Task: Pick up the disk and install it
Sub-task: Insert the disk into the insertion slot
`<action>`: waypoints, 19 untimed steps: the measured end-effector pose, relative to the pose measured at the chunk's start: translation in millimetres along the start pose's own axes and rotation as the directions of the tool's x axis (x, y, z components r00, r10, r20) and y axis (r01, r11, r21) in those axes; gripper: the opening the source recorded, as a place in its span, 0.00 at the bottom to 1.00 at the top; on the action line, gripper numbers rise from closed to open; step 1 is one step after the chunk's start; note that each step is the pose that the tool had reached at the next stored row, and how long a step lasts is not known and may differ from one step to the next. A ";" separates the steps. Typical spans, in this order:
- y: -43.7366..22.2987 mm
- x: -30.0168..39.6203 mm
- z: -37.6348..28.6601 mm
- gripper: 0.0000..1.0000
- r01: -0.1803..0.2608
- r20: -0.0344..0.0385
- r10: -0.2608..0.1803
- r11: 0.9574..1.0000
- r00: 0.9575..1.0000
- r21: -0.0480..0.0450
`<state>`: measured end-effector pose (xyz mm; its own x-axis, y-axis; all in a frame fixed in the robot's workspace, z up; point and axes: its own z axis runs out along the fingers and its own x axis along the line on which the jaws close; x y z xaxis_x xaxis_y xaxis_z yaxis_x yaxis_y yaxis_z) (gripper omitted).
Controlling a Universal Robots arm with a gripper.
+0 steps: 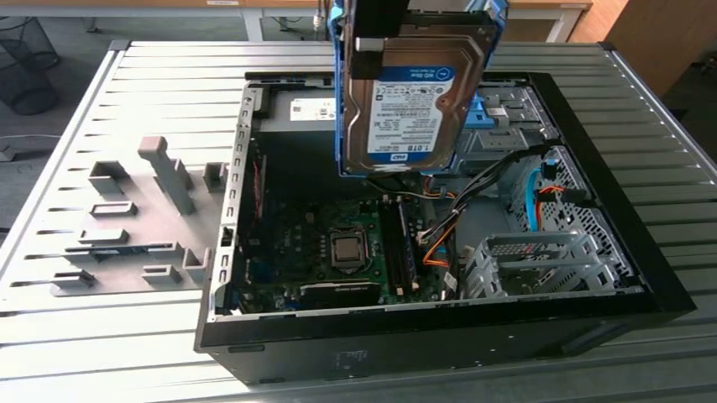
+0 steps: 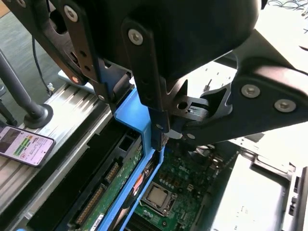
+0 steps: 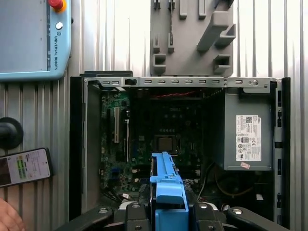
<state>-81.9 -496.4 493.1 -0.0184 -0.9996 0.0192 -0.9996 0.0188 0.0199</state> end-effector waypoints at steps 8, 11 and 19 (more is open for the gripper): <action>-14.3 14.2 3.2 0.36 0.000 0.000 0.000 1.000 1.000 0.000; -27.4 14.2 4.7 0.36 0.000 0.000 0.000 1.000 1.000 0.000; -45.2 17.9 7.7 0.36 0.000 0.000 0.000 1.000 1.000 0.000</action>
<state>-37.2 -515.2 484.8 -0.0184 -0.9996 0.0196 -0.9996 0.0188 0.0200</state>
